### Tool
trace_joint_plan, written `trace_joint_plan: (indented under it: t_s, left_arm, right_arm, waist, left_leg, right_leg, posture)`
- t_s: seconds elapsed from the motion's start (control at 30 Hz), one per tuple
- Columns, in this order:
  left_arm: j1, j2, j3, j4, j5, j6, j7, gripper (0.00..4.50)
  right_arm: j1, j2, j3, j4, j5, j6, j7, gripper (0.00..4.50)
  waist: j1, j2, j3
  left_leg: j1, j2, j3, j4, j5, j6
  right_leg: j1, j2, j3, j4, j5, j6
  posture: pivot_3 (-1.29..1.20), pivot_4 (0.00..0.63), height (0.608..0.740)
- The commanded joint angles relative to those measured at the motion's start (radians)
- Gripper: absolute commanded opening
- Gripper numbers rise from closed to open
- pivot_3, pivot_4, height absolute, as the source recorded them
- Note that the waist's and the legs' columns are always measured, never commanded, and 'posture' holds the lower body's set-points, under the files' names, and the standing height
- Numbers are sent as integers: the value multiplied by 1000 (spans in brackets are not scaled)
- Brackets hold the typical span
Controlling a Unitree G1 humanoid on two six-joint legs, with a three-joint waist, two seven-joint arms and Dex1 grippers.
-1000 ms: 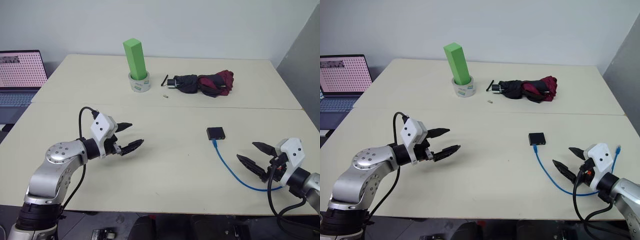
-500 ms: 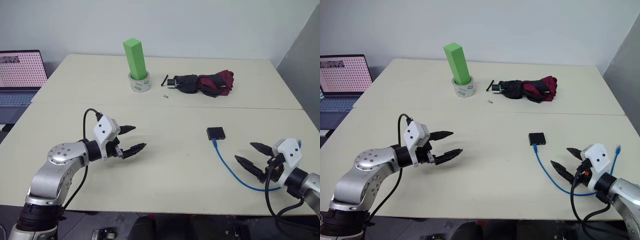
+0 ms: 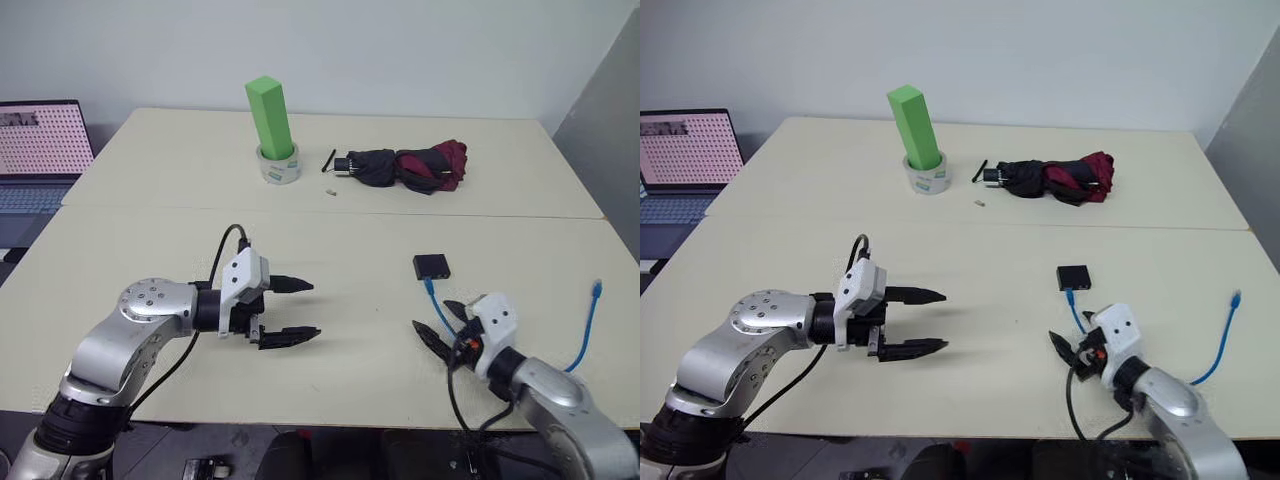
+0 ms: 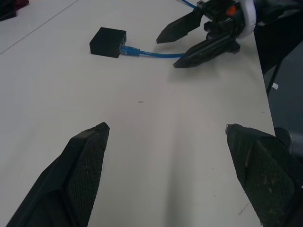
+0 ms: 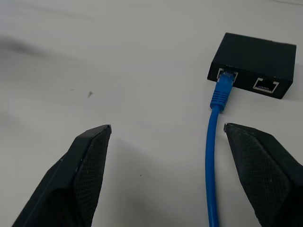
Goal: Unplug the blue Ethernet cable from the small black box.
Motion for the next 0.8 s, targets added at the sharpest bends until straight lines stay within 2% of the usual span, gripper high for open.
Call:
trace_joint_plan:
  t_s: [0.03,0.13,0.23,0.47,0.67,0.7,0.8]
  left_arm:
    - [-21,0,-20,-2,13,-27,-14,4172]
    - [-18,-2,-26,1,17,-36,-13,4172]
    - [-17,-6,-31,7,25,-45,-12,4249]
    - [-7,-12,-29,12,37,-59,-9,4249]
    - [-10,-28,-21,49,42,-66,7,4249]
    - [-14,-36,-19,57,39,-62,14,4249]
    - [-26,-56,-8,78,15,-35,29,4249]
  right_arm:
    - [-67,94,33,85,-108,-71,-133,4035]
    - [-91,137,50,120,-150,-79,-171,4035]
    - [-119,170,47,162,-183,-83,-210,3537]
    - [-159,212,3,199,-206,-58,-269,1870]
    - [-162,160,21,174,-211,-44,-217,360]
    - [-167,143,27,168,-209,-45,-196,185]
    - [-183,89,55,153,-214,-65,-127,129]
  waist:
    - [-1,0,0]
    - [0,1,0]
    - [0,0,0]
    - [0,0,0]
    - [1,0,0]
    - [2,0,0]
    - [1,0,0]
  left_leg:
    - [0,1,0,0,0,0]
    - [0,0,0,0,0,0]
    - [-1,0,0,0,0,0]
    - [0,0,0,0,0,0]
    - [0,0,-1,0,0,0]
    - [0,0,0,0,0,0]
    - [0,0,-1,0,0,0]
  right_leg:
    - [0,1,0,0,0,0]
    - [-1,1,0,1,0,0]
    - [-1,1,0,0,0,0]
    - [-1,1,0,1,0,0]
    - [0,0,0,1,0,0]
    - [0,0,0,1,0,0]
    - [0,0,0,1,0,0]
  posture:
    - [0,150,740]
    - [0,150,740]
    - [0,150,740]
    - [0,150,740]
    - [0,150,740]
    - [0,150,740]
    - [0,150,740]
